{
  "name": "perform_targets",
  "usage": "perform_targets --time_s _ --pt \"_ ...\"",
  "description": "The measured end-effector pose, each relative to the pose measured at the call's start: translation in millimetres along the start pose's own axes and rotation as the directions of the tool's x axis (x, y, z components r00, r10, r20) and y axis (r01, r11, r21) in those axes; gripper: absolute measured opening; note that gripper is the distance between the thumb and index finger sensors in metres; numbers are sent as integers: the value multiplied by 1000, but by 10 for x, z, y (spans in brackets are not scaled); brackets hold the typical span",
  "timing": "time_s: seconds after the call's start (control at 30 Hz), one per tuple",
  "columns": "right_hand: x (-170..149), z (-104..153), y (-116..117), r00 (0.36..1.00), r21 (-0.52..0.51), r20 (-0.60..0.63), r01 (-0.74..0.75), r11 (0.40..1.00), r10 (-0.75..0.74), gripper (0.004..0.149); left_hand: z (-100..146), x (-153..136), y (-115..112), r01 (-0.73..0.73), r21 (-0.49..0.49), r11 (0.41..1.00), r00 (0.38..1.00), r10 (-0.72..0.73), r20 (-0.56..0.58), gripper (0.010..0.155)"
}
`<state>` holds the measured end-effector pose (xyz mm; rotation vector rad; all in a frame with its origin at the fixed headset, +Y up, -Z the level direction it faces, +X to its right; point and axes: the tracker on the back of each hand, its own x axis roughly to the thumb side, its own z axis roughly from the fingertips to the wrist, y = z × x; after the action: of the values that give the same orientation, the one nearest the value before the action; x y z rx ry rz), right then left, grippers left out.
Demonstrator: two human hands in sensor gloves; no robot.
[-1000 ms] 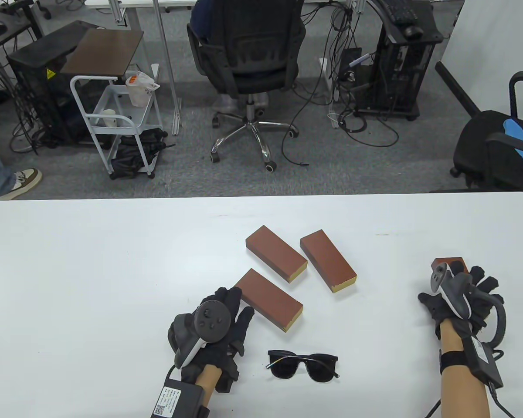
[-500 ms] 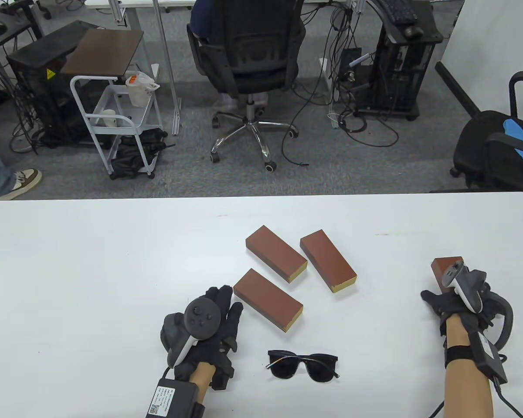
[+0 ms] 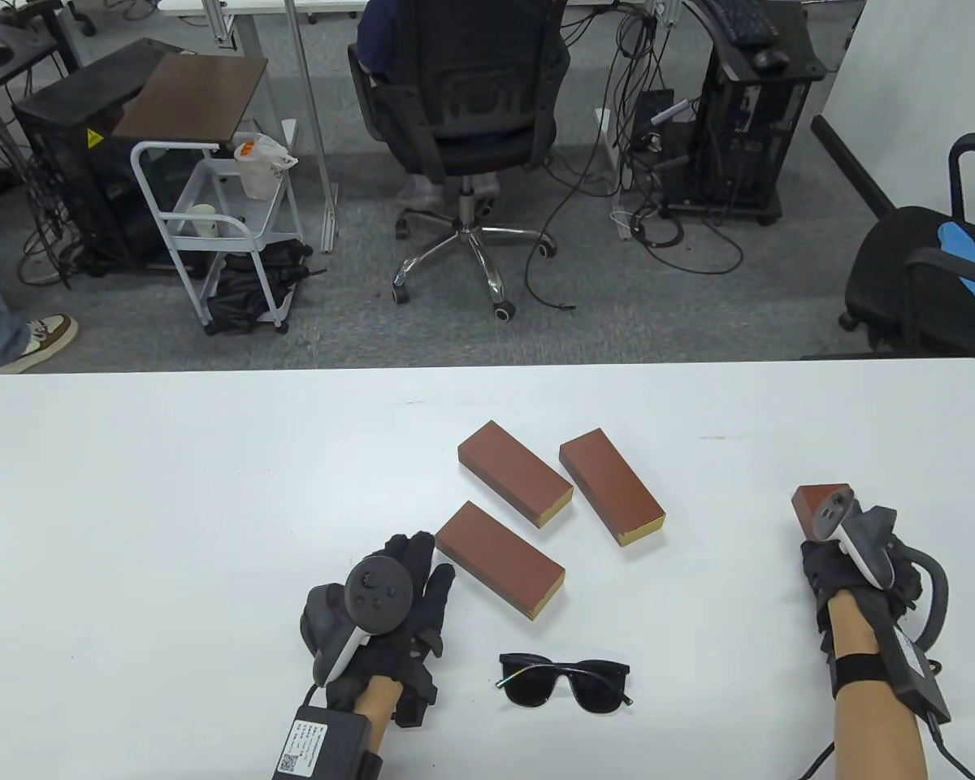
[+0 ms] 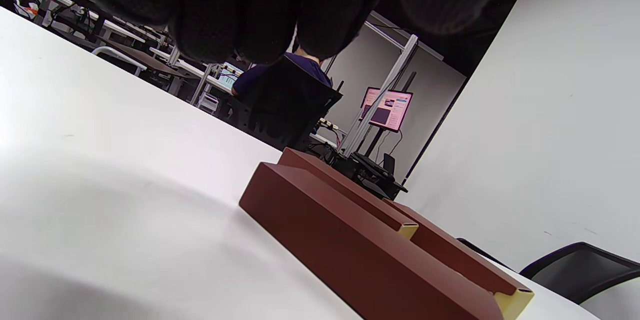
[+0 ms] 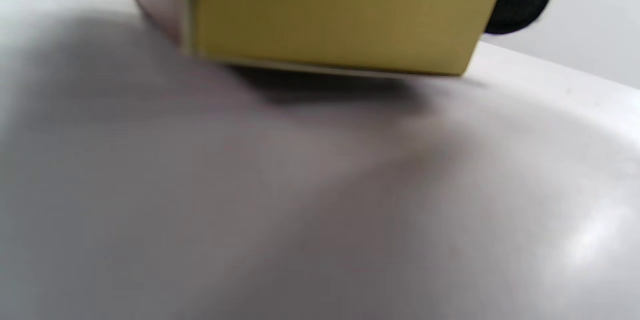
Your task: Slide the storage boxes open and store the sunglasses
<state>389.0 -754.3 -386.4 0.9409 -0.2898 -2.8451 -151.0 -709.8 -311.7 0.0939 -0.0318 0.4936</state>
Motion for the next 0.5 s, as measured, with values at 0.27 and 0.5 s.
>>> perform_targets --time_s 0.27,0.5 --pt "212 419 -420 933 -156 337 187 970 -125 73 35 137 29 -12 32 999 985 6 170 73" --pt "490 956 -773 769 -136 628 263 955 -122 71 87 298 22 -54 15 998 931 45 362 80"
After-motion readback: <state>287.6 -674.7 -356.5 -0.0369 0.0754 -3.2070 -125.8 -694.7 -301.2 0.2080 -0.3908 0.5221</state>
